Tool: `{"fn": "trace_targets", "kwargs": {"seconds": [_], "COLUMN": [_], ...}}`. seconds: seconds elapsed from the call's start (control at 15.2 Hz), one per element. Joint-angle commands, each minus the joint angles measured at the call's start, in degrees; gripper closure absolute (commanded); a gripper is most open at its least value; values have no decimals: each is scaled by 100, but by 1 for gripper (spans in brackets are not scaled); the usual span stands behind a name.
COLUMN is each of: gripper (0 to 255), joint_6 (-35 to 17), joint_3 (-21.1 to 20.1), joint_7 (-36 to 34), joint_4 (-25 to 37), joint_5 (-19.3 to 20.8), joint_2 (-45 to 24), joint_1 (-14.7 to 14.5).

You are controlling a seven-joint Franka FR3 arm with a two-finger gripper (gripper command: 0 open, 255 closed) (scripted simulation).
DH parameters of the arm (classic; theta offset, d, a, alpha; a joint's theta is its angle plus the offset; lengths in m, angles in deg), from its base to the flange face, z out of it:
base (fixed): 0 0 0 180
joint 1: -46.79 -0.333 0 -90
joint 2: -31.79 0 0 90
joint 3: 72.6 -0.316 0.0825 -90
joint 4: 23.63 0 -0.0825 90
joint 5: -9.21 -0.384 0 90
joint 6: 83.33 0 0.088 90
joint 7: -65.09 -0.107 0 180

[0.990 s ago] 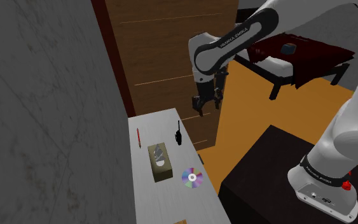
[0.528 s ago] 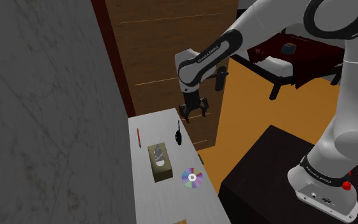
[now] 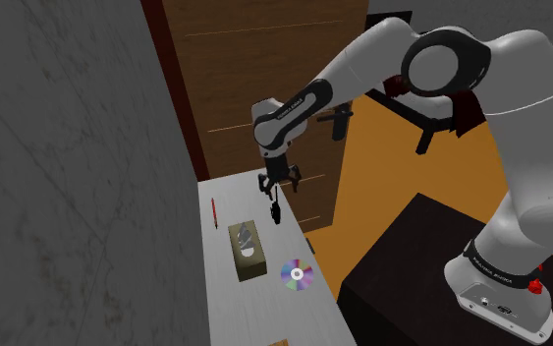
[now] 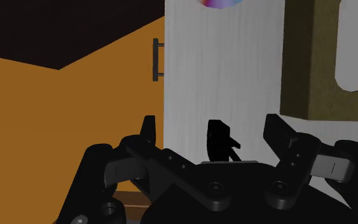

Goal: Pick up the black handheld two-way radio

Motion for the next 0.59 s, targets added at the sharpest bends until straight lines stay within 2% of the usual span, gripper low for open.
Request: {"fn": "trace_targets", "kwargs": {"seconds": [0.0,0.13,0.53], "gripper": [0,0,0], "joint_6": [75,158,-76], "joint_3": [22,34,54], "joint_7": [-91,-147,-121], "joint_4": [575,981,1094], "joint_5": [-18,-32,-14], "joint_2": [-525,-864,-1214], "joint_1": [-43,-73,-94]}}
